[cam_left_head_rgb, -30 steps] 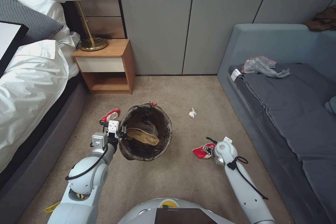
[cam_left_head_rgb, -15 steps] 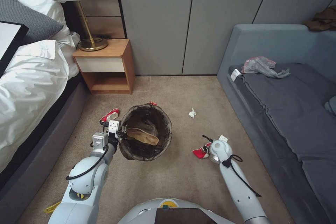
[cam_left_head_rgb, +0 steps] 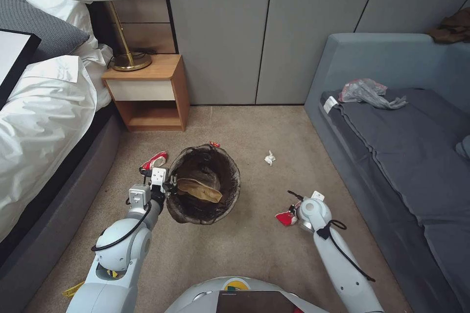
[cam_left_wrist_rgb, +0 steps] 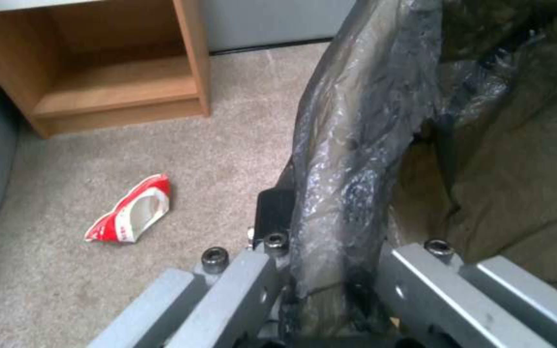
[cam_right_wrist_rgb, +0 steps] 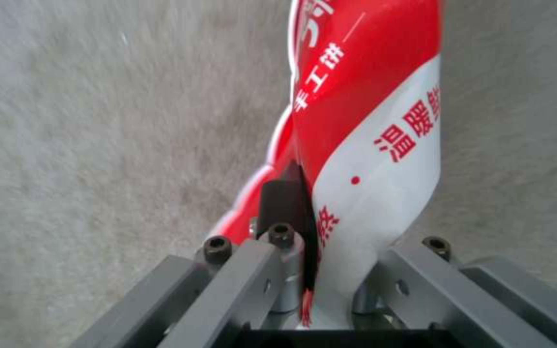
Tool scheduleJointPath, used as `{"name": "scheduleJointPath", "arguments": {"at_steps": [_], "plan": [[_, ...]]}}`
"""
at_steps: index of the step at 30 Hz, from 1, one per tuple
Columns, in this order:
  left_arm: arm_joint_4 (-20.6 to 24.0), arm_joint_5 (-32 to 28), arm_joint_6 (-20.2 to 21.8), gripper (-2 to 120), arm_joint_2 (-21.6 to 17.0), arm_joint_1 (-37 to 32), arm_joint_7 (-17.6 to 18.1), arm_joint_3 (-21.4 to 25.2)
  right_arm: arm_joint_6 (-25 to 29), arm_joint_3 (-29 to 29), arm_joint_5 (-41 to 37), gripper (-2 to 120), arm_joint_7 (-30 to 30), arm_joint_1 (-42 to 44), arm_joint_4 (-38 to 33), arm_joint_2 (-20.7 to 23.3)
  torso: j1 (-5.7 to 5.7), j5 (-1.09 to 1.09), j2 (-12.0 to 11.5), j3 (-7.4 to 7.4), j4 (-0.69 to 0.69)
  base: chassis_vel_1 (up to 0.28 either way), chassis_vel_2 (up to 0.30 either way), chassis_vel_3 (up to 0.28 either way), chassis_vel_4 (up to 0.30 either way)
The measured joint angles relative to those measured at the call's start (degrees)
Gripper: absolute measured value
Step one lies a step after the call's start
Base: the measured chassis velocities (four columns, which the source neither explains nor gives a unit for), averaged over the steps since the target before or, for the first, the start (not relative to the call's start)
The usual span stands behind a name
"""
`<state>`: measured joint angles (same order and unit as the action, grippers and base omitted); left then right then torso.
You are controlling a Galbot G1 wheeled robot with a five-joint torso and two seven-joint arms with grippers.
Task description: Pick up the trash bin, then pick up the garbage from the floor and place it into the trash bin.
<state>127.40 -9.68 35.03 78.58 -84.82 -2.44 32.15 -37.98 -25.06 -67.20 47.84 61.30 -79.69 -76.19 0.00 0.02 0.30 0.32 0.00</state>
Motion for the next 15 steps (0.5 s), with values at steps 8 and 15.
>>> {"name": "scheduleJointPath", "arguments": {"at_steps": [8, 15], "plan": [[1.65, -0.56, 0.73, 2, -0.10, -0.34, 0.36, -0.11, -3.05, -1.04, -17.36, 0, 8.02, 4.88, -31.15, 12.88, 0.00, -0.01, 0.00, 0.00, -0.03, 0.000, 0.000, 0.000, 0.000], [2.33, -1.21, -0.65, 2, 0.13, -0.39, 0.19, -0.58, -4.28, -0.04, -32.13, 0, 7.04, -0.60, -50.43, 26.23, 0.00, -0.02, 0.00, -0.01, -0.01, 0.000, 0.000, 0.000, 0.000]]}}
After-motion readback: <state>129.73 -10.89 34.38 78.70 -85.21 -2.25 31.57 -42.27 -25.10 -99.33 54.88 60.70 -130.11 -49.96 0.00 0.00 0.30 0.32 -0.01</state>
